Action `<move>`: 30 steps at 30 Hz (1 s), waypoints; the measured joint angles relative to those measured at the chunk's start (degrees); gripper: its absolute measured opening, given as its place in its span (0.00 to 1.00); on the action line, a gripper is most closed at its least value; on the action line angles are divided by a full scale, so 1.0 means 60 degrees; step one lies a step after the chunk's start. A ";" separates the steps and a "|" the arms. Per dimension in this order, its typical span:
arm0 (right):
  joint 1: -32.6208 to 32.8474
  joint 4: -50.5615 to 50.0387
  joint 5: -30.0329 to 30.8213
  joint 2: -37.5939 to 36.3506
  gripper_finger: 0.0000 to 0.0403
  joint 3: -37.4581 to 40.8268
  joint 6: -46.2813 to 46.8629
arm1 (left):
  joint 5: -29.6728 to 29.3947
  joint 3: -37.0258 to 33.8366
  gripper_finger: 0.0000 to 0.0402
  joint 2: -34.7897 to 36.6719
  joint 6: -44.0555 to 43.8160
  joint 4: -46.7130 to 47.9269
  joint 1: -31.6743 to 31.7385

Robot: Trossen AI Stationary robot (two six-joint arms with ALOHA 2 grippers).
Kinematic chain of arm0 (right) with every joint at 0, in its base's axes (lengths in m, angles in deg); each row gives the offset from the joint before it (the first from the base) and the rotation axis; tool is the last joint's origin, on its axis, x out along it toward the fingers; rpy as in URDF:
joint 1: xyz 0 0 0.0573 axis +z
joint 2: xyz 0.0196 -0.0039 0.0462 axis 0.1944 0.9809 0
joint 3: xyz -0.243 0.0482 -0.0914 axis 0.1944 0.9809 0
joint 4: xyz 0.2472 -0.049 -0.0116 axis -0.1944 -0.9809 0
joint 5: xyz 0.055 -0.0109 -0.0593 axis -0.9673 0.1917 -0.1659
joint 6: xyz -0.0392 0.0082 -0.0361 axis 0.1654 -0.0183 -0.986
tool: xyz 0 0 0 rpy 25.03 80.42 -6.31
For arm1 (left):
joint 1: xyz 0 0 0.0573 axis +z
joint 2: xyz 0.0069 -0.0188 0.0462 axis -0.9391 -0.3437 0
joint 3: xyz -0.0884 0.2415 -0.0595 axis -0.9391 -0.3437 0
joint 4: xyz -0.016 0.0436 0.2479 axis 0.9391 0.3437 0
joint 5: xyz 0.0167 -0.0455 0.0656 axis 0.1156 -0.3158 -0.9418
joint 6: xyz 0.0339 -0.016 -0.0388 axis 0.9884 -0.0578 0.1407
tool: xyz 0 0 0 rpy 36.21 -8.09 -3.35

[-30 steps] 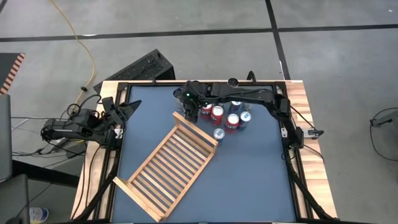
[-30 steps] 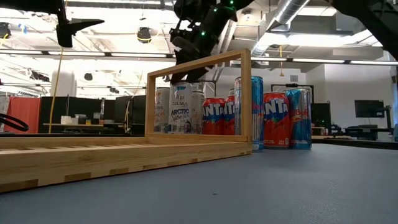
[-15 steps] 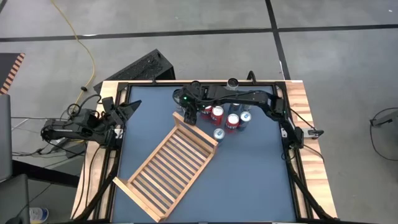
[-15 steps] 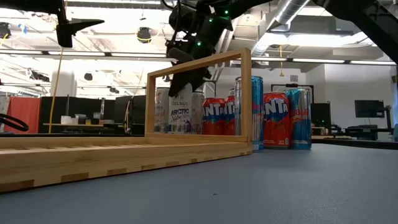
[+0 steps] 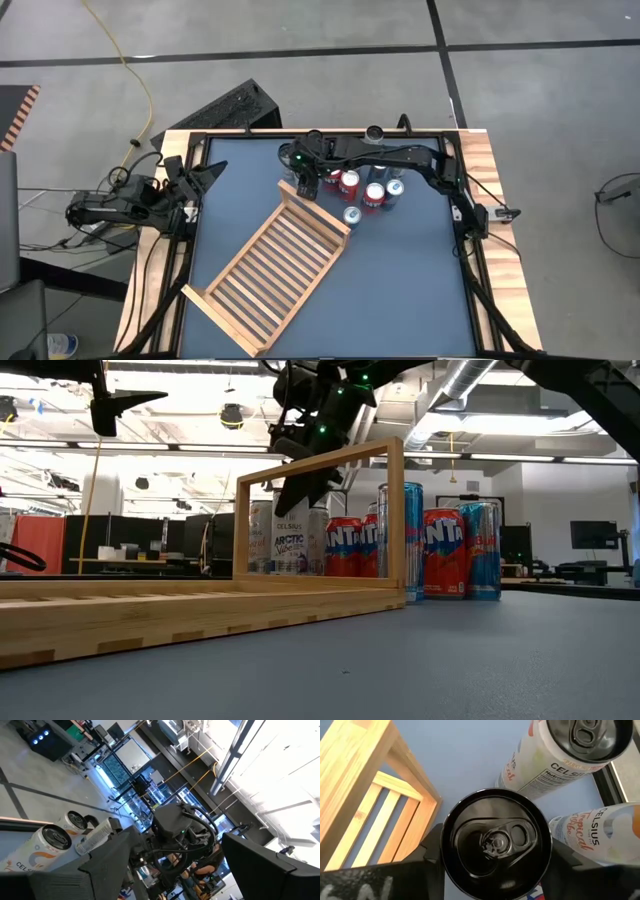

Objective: Place canned beverage on shelf
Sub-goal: Put the left white blue soda can on the shelf

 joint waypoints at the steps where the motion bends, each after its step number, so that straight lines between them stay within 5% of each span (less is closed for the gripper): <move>1: 0.0000 -0.0039 0.0000 -0.0035 0.48 0.0003 0.0000 | 0.0000 0.0000 0.75 0.0000 -0.0003 0.0000 0.0001; 9: -0.0106 -0.0267 0.0025 -0.0216 0.48 -0.0379 -0.0007 | 0.0004 0.0000 0.75 0.0000 0.0000 0.0004 0.0003; 20: -0.0240 -0.1447 0.0693 -0.0216 0.48 -0.3362 -0.0400 | 0.0001 0.0000 0.75 0.0000 0.0000 0.0004 0.0003; 30: 0.0566 -0.0905 0.0723 -0.1025 0.49 -0.3314 -0.0720 | -0.0047 -0.0007 0.75 -0.0003 -0.0002 0.0002 0.0003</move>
